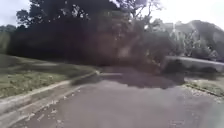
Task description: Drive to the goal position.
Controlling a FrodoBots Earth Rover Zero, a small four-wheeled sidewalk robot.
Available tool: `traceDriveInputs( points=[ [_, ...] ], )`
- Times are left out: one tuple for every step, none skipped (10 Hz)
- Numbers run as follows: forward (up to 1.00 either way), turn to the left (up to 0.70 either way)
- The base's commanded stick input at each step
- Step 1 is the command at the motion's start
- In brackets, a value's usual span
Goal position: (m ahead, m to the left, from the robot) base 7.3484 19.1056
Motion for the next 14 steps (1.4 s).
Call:
traceDriveInputs(
  points=[
    [1.0, -0.27],
    [1.0, -0.27],
    [1.0, 0.0],
    [1.0, 0.0],
    [1.0, 0.0],
    [1.0, 0.0],
    [1.0, 0.0],
    [1.0, 0.0],
    [1.0, 0.0],
    [1.0, 0.0],
    [1.0, 0.0],
    [1.0, 0.0],
    [1.0, 0.0],
    [1.0, 0.0]
  ],
)
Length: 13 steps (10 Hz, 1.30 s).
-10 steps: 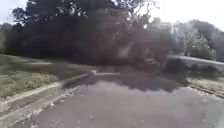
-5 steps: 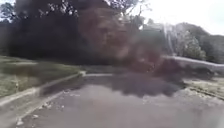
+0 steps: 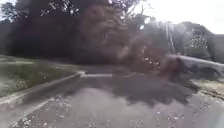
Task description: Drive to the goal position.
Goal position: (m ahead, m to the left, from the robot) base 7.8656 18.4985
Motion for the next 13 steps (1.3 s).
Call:
traceDriveInputs(
  points=[
    [1.0, 0.0],
    [1.0, 0.0],
    [1.0, 0.0],
    [1.0, 0.0],
    [1.0, 0.0],
    [1.0, 0.0],
    [1.0, 0.0],
    [1.0, 0.0],
    [1.0, 0.0],
    [1.0, 0.0],
    [1.0, 0.0],
    [1.0, 0.0],
    [1.0, 0.0]
  ],
)
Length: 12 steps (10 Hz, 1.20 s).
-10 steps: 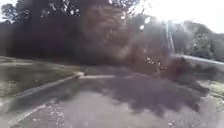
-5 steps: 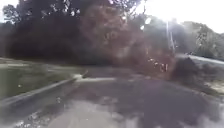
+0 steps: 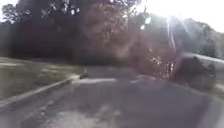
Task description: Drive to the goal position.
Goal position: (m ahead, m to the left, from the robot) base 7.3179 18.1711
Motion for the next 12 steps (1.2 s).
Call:
traceDriveInputs(
  points=[
    [1.0, 0.0],
    [1.0, 0.0],
    [1.0, 0.0],
    [1.0, 0.0],
    [1.0, 0.0],
    [1.0, 0.0],
    [1.0, 0.0],
    [1.0, 0.0],
    [1.0, 0.0],
    [1.0, 0.0],
    [1.0, 0.0],
    [1.0, 0.0]
  ],
)
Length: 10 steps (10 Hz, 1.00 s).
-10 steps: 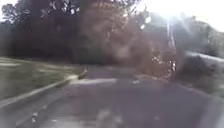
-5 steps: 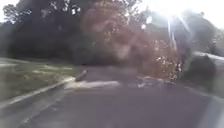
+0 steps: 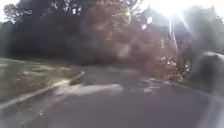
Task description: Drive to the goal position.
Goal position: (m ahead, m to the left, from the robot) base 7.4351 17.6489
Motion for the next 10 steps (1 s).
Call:
traceDriveInputs(
  points=[
    [1.0, 0.0],
    [1.0, 0.0],
    [1.0, 0.0],
    [1.0, 0.0],
    [1.0, 0.0],
    [1.0, 0.0],
    [1.0, 0.0],
    [1.0, 0.0],
    [1.0, 0.0],
    [1.0, 0.0]
  ],
)
